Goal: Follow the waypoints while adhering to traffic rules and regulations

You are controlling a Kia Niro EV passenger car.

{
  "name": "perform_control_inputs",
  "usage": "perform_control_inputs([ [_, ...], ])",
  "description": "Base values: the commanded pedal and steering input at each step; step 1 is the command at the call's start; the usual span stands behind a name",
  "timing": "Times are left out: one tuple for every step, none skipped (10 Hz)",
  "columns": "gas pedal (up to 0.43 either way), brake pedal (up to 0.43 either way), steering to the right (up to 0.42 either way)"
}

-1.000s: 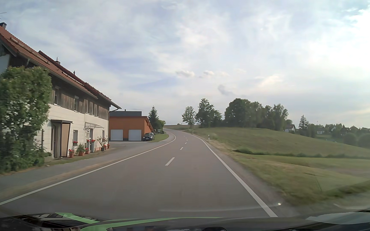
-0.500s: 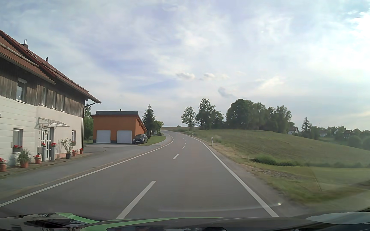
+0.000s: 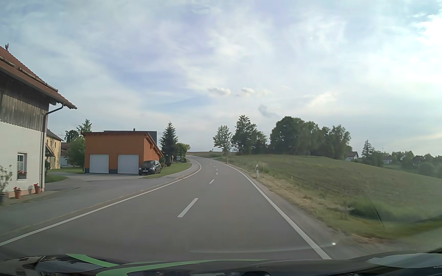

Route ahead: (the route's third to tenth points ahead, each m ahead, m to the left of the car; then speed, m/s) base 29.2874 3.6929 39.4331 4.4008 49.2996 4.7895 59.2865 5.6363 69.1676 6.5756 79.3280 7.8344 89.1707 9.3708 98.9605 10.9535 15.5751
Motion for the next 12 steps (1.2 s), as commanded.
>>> perform_control_inputs([
  [0.189,0.000,0.004],
  [0.189,0.000,0.003],
  [0.189,0.000,0.003],
  [0.197,0.000,0.003],
  [0.197,0.000,0.001],
  [0.197,0.000,-0.003],
  [0.197,0.000,-0.004],
  [0.197,0.000,-0.004],
  [0.197,0.000,-0.006],
  [0.197,0.000,-0.006],
  [0.197,0.000,-0.007],
  [0.197,0.000,-0.010],
])
